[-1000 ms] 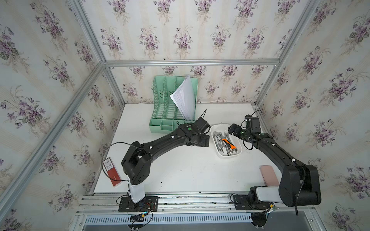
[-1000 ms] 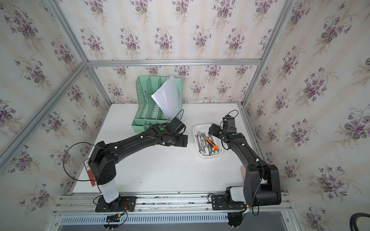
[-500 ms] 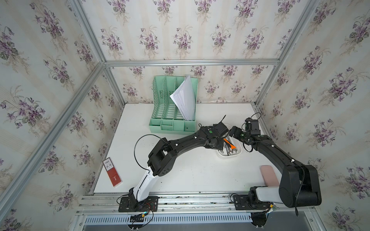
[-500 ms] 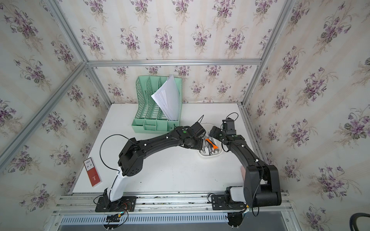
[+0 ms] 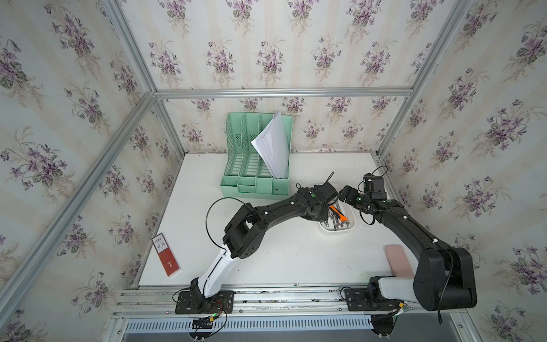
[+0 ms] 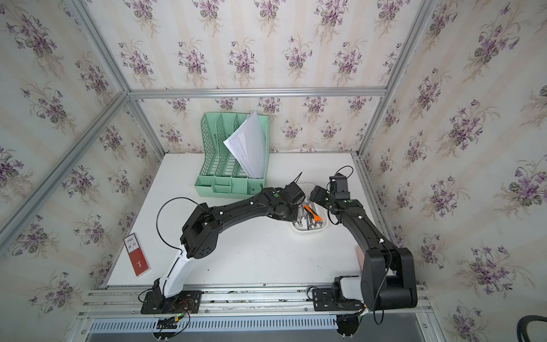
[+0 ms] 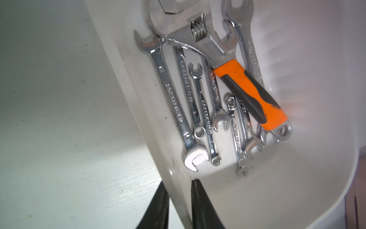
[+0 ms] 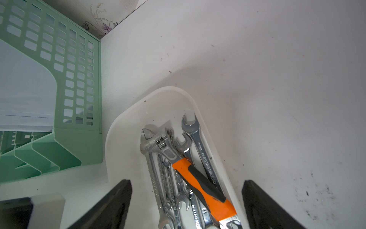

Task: Take out the wrench from the storage box
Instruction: Move the storage box to the center of the board.

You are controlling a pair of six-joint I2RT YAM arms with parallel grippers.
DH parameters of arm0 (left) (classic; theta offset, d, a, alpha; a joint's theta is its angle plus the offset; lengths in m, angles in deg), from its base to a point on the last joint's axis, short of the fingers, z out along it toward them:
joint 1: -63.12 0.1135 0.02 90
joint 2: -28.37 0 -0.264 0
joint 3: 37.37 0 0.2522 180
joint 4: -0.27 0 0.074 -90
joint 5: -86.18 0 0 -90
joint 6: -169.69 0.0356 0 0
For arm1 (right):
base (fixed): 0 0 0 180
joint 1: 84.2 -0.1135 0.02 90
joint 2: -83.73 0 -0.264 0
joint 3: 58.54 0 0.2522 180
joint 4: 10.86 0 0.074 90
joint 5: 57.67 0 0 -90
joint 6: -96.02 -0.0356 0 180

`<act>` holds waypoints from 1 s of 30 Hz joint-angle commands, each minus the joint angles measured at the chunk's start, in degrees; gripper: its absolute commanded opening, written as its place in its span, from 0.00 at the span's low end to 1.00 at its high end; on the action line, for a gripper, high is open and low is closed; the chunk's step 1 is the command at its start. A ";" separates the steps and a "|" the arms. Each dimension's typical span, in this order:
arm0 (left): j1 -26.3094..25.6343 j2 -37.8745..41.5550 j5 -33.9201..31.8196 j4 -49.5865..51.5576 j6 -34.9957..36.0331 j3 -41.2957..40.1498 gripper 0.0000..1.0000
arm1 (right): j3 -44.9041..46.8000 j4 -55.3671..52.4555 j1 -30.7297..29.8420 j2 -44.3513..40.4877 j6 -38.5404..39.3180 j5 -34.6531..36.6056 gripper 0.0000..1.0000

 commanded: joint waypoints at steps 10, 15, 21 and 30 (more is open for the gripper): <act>2.64 7.46 -1.81 -1.08 0.32 -10.33 0.13 | -1.53 -2.78 -1.92 -1.06 -0.78 -4.75 0.86; 4.02 13.51 -2.78 -1.62 -0.61 -17.97 0.13 | -3.44 -4.06 -7.46 -0.80 -1.99 -3.67 0.85; 6.56 23.04 -3.25 -4.22 -3.15 -31.17 0.13 | -7.41 -5.15 -18.14 2.32 -4.37 -0.77 0.83; 8.70 33.52 -4.45 -5.49 -6.04 -44.17 0.13 | -15.33 -6.61 -32.25 10.59 -6.33 1.78 0.76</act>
